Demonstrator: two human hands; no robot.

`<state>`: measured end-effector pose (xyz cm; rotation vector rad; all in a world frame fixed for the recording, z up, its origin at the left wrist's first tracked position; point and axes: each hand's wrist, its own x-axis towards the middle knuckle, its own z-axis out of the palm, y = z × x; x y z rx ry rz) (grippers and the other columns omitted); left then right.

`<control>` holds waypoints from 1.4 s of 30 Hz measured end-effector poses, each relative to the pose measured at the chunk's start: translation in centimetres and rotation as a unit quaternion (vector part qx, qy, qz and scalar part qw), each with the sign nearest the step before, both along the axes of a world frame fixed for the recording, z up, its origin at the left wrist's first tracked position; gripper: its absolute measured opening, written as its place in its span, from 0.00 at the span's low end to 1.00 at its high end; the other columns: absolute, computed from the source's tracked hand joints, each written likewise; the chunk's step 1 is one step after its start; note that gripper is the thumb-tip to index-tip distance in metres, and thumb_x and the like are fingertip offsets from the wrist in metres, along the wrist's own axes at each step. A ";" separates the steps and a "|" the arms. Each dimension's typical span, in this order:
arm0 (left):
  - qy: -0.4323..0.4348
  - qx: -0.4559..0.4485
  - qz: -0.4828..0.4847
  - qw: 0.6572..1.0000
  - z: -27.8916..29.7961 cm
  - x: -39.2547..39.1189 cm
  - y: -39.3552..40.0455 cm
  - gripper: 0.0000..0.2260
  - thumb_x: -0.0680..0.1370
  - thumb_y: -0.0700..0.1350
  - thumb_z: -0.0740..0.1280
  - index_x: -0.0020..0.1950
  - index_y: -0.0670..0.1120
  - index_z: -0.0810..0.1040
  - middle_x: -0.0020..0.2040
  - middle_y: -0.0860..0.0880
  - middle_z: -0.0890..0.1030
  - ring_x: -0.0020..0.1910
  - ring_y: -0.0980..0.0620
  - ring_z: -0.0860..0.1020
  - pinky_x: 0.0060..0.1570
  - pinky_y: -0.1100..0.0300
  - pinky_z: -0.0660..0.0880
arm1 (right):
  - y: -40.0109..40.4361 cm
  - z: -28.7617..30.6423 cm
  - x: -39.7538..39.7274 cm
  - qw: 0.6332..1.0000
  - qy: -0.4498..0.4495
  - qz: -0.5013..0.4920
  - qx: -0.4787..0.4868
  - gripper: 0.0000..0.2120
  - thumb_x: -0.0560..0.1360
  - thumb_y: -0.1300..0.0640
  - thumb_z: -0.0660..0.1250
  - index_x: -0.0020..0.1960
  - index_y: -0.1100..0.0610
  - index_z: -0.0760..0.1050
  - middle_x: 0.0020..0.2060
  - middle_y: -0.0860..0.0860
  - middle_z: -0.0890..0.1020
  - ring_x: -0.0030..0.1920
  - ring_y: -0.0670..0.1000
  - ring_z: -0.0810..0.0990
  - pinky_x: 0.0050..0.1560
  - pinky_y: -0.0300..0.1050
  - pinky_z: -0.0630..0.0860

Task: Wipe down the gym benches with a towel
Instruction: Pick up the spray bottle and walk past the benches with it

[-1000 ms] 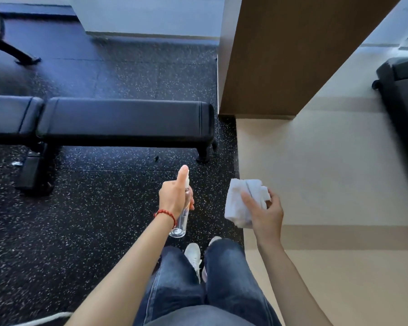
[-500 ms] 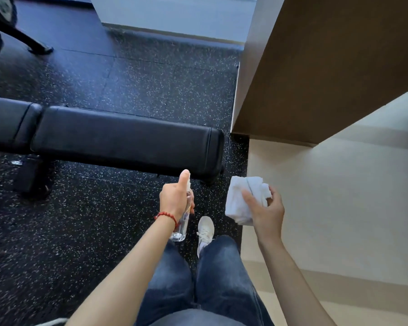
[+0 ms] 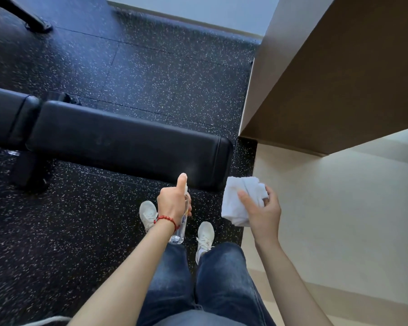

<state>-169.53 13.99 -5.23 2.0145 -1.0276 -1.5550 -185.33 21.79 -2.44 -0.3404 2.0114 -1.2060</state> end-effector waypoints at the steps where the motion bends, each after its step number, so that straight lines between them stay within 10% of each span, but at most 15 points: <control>1: 0.001 0.001 0.000 1.000 0.0 0.5 -0.7 0.32 0.77 0.61 0.58 0.19 0.41 0.70 0.20 0.43 0.73 0.21 0.46 0.74 0.35 0.54 0.77 | -0.7 0.0 0.3 1.000 0.002 0.002 0.001 0.22 0.67 0.58 0.75 0.56 0.50 0.69 0.46 0.42 0.76 0.47 0.45 0.76 0.48 0.38 0.73; 42: -0.016 0.027 0.227 0.973 -1.4 32.9 -23.9 0.26 0.65 0.62 0.58 0.19 0.42 0.73 0.20 0.43 0.74 0.26 0.42 0.75 0.41 0.41 0.77 | -32.0 -1.6 29.9 0.979 0.005 0.203 0.003 0.22 0.66 0.57 0.75 0.55 0.50 0.70 0.52 0.50 0.78 0.54 0.51 0.77 0.57 0.47 0.73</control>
